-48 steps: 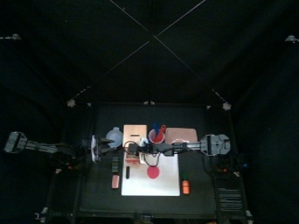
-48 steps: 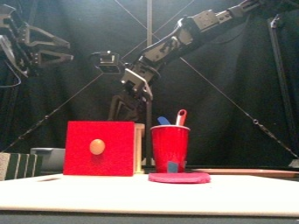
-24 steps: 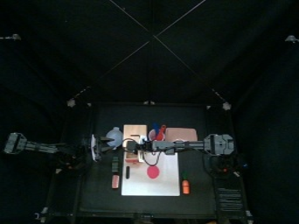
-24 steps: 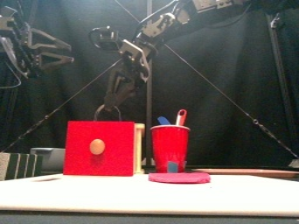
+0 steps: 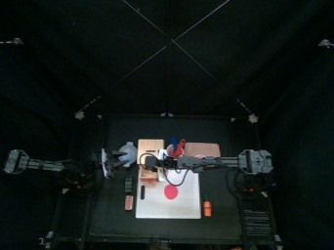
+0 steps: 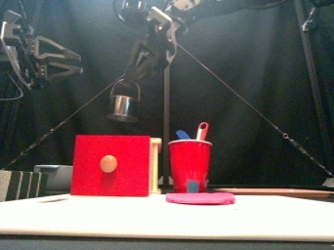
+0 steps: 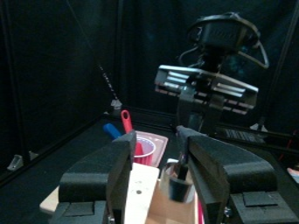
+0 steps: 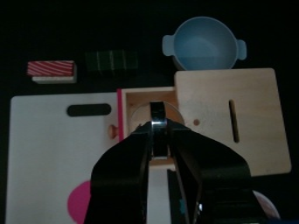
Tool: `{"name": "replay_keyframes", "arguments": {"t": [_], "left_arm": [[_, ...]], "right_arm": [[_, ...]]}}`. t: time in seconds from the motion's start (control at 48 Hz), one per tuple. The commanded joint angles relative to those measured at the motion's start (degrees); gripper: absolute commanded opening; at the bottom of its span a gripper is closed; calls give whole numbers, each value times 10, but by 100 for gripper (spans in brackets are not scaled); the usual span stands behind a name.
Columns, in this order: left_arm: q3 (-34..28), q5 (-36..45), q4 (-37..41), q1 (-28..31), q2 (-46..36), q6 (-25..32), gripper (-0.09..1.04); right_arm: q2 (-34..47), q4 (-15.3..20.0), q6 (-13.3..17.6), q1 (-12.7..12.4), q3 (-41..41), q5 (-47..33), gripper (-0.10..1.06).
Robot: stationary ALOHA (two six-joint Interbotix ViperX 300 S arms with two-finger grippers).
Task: Get the cutter from the drawer then cut the dough then place the extra dough in the bowl
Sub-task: Place the cutter on the board
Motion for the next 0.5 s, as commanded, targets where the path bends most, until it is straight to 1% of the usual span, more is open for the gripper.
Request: {"name": "replay_keyframes", "arguments": {"t": [0.021,0.188,0.333,0.438,0.5], "left_arm": [[-10,-2,2,5,1,2,80],[-13,-2,1,11,1,2,80],[-15,-2,-4,29,2,-1,80],[-20,-2,-11,45,2,-1,80],[-25,-2,-13,53,2,-1,80]], "right_arm": [[-70,3,1,14,30,-1,58],[-146,3,8,32,127,0,58],[-200,2,28,43,229,-9,59],[-229,-2,55,52,288,-17,59],[-243,-4,80,57,327,-26,59]]}}
